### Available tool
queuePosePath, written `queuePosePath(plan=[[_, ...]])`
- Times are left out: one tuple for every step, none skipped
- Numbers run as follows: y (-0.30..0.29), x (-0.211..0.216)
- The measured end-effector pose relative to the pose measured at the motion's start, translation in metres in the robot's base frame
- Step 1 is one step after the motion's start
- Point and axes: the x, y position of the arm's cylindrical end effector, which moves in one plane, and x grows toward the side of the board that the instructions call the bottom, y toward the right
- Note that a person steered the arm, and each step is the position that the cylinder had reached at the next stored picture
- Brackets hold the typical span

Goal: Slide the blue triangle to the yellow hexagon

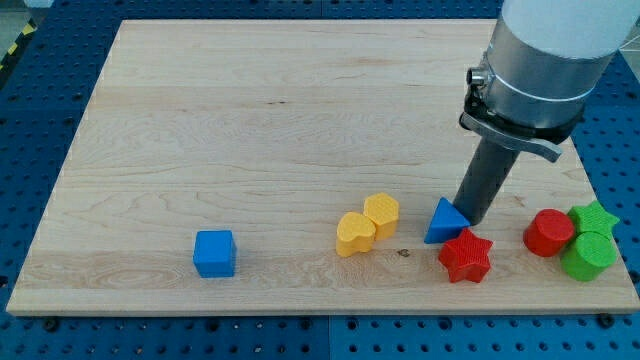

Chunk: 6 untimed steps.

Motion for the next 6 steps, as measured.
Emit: queuePosePath(plan=[[0.017, 0.0], [0.015, 0.007], [0.0, 0.014], [-0.029, 0.015], [-0.053, 0.014], [-0.071, 0.009]])
